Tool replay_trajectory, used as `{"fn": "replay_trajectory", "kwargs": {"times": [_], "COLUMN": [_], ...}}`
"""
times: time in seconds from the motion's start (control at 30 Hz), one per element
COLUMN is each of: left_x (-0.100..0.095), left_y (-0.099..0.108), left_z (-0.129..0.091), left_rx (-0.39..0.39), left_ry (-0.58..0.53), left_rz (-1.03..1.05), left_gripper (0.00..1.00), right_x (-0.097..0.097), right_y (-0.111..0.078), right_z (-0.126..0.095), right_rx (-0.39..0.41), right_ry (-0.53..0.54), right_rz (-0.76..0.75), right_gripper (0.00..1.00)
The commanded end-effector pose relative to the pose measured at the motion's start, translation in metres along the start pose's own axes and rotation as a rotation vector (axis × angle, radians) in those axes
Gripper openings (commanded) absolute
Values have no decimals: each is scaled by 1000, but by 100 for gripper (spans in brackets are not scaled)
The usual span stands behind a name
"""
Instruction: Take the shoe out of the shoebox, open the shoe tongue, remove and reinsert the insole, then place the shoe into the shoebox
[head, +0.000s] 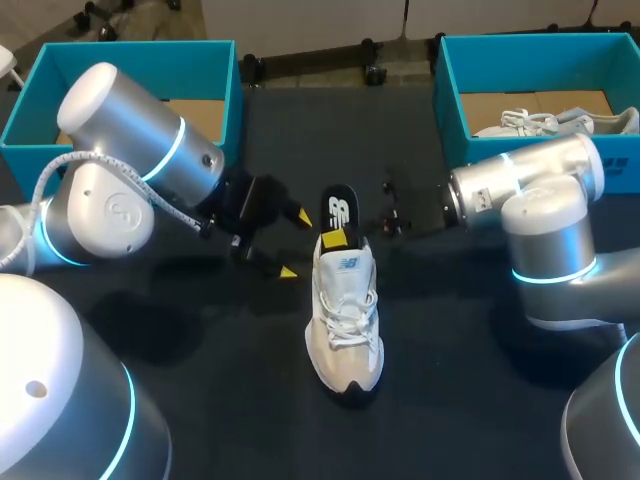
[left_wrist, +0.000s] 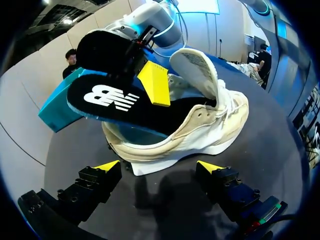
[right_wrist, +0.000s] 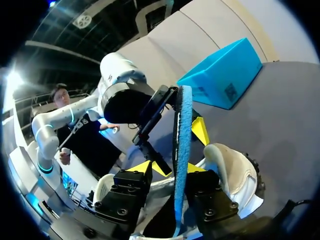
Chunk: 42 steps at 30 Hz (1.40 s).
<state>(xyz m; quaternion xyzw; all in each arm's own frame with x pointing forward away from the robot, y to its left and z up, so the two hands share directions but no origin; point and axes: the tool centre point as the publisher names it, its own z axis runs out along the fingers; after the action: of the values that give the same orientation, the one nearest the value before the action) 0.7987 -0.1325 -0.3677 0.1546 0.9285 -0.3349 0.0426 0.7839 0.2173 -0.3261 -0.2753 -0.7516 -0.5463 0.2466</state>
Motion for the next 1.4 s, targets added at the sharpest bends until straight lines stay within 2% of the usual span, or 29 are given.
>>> {"fn": "replay_trajectory", "kwargs": {"times": [0.03,0.3,0.47,0.57,0.63,0.7,0.97,1.27,1.4], "left_x": [3,5,5,5,6,7,7,3,2], "left_y": [-1,-2,-3,-3,-3,-4,-5,-5,-5], "left_z": [-1,0,0,0,0,-1,-1,-2,-1], "left_rx": [-4,-4,-4,-4,-5,-4,-8,-14,-14], "left_ry": [-3,-3,-7,-6,-6,-5,-1,0,2], "left_rz": [2,3,4,4,3,3,6,10,11], "left_gripper": [100,100,100,100,100,100,100,100,100], "right_x": [3,7,6,5,3,1,-9,-11,-7], "right_y": [0,-4,-2,-1,1,5,3,-17,-26], "right_z": [-5,-12,-12,-12,-12,-10,-6,-2,-1], "right_rx": [-1,-19,-18,-15,-11,4,50,117,113], "right_ry": [-28,-54,-56,-57,-58,-51,-14,-22,-14], "right_rz": [3,6,2,-2,-7,-12,6,83,105], "right_gripper": [44,44,40,31,21,0,0,0,0]}}
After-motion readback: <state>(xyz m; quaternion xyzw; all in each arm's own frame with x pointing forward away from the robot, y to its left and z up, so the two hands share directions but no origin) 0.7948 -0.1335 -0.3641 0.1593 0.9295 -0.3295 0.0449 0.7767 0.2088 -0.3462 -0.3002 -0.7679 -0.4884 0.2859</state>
